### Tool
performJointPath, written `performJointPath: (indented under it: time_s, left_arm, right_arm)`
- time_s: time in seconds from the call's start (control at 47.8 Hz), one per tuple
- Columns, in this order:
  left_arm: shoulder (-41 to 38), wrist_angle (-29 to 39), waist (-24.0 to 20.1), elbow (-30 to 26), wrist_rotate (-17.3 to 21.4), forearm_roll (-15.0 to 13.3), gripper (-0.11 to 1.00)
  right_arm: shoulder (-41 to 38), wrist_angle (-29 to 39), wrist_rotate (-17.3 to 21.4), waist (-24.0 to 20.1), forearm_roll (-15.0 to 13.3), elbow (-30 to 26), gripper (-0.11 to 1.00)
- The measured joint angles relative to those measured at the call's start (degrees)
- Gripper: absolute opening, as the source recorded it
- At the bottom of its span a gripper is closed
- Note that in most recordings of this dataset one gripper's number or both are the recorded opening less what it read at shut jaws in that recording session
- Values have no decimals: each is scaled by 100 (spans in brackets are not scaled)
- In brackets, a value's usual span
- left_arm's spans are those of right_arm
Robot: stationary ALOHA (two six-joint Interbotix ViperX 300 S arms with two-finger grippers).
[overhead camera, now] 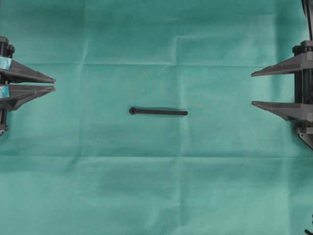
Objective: Peel off the Velcro with your right arm.
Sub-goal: 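Move the left gripper toward the black Velcro strap on the table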
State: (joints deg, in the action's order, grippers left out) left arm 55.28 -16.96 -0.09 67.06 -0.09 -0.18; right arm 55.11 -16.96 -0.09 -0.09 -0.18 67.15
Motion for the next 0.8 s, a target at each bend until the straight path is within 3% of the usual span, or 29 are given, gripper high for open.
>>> performJointPath:
  time_s: [0.042,0.147,0.251,0.356,0.461,0.545,0.607,0.754,0.796]
  left_arm:
    - [0,-26,0,9,0,-9,22]
    - [0,-264,44,149,-26,-62,3]
    - [-18,-404,53,220,-26,-79,0]
    - [-62,-439,53,237,-26,-79,0]
    - [-141,-439,53,237,-9,-70,2]
    - [-211,-448,53,237,18,-79,15]
    - [-299,-466,53,237,26,-79,31]
    - [-475,-580,53,229,18,-79,74]
    - [-545,-633,53,220,18,-79,80]
  right_arm:
    - [9,-9,9,0,0,9,22]
    - [9,9,26,0,9,123,2]
    - [9,9,26,0,9,237,-7]
    - [9,-18,18,0,9,308,1]
    - [9,-97,26,0,0,352,20]
    - [9,-185,26,0,0,378,43]
    - [0,-229,26,9,0,404,61]
    - [9,-255,26,18,0,439,62]
    - [9,-255,26,18,0,448,62]
